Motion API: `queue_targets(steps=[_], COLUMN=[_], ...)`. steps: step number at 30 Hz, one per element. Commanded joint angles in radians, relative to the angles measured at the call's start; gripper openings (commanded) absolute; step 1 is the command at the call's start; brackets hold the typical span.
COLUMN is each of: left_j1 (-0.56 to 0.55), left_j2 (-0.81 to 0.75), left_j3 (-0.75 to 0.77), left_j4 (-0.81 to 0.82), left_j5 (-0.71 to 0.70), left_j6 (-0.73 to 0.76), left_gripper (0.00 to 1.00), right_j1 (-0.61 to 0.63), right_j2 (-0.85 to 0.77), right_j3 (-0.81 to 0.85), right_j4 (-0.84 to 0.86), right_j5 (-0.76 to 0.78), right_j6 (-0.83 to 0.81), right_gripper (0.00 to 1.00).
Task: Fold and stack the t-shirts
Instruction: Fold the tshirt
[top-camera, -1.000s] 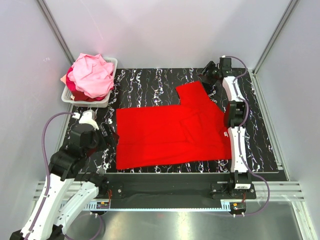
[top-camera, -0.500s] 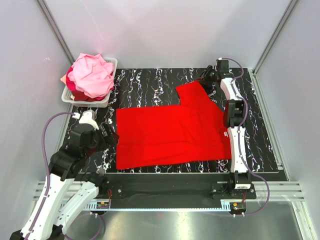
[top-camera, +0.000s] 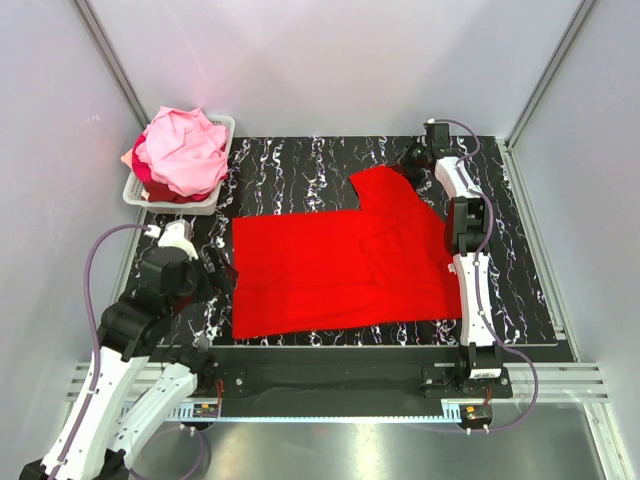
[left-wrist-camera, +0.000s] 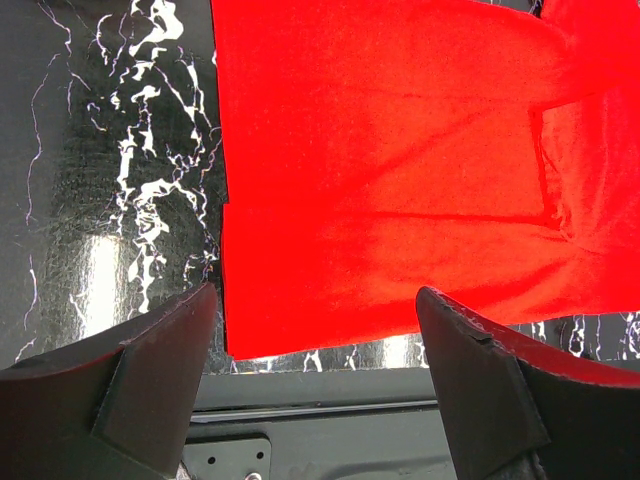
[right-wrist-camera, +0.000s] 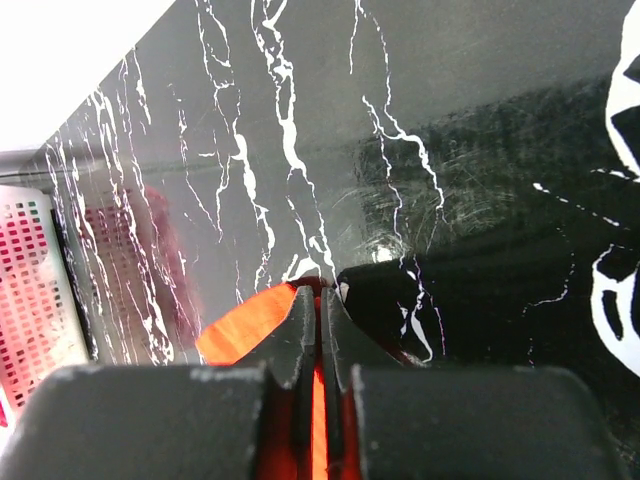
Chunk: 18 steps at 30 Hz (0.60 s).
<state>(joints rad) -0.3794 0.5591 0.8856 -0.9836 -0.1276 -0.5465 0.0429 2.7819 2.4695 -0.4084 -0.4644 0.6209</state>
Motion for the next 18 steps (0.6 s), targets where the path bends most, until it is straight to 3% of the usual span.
queue_targets(steps=[1, 6, 11, 18], left_j1=[0.002, 0.002, 0.002, 0.069], left_j2=[0.028, 0.142, 0.398, 0.832], left_j3=[-0.002, 0.009, 0.087, 0.338], left_j4=[0.046, 0.062, 0.156, 0.211], left_j5=[0.005, -0.093, -0.167, -0.210], left_j6=[0.011, -0.023, -0.040, -0.061], left_gripper=[0.86, 0.82, 0.82, 0.82], right_j1=[0.015, 0.017, 0.028, 0.034], right_j2=[-0.027, -0.165, -0.378, -0.780], right_j3=[-0.024, -0.104, -0.263, -0.666], right_j4=[-0.087, -0.066, -0.030, -0.003], right_j5=[0.067, 0.018, -0.063, -0.039], right_j6=[-0.067, -0.082, -0.127, -0.127], right_gripper=[0.00, 0.00, 0.00, 0.00])
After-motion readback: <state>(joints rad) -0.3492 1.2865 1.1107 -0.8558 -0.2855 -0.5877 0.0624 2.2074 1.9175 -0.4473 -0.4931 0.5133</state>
